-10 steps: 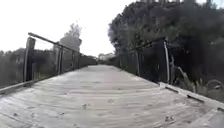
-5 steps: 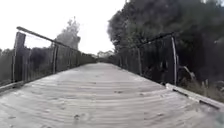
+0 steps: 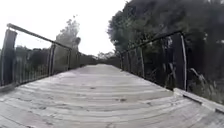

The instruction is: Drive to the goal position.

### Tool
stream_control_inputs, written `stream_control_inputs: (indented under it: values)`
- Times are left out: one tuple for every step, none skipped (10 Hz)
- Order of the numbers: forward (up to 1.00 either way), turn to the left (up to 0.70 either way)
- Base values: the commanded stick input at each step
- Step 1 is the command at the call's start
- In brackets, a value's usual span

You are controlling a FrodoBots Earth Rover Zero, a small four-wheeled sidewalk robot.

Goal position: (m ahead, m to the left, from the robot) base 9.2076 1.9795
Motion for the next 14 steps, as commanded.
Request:
stream_control_inputs:
  values:
    - [0.7, 0.0]
    - [0.7, 0.0]
    - [0.7, 0.0]
    - [0.7, 0.02]
    - [0.7, 0.02]
    - [0.7, 0.02]
    - [0.7, 0.02]
    - [0.7, 0.02]
    - [0.7, 0.03]
    - [0.7, 0.07]
    - [0.7, 0.17]
    - [0.7, 0.24]
    - [0.7, 0.25]
    - [0.7, 0.07]
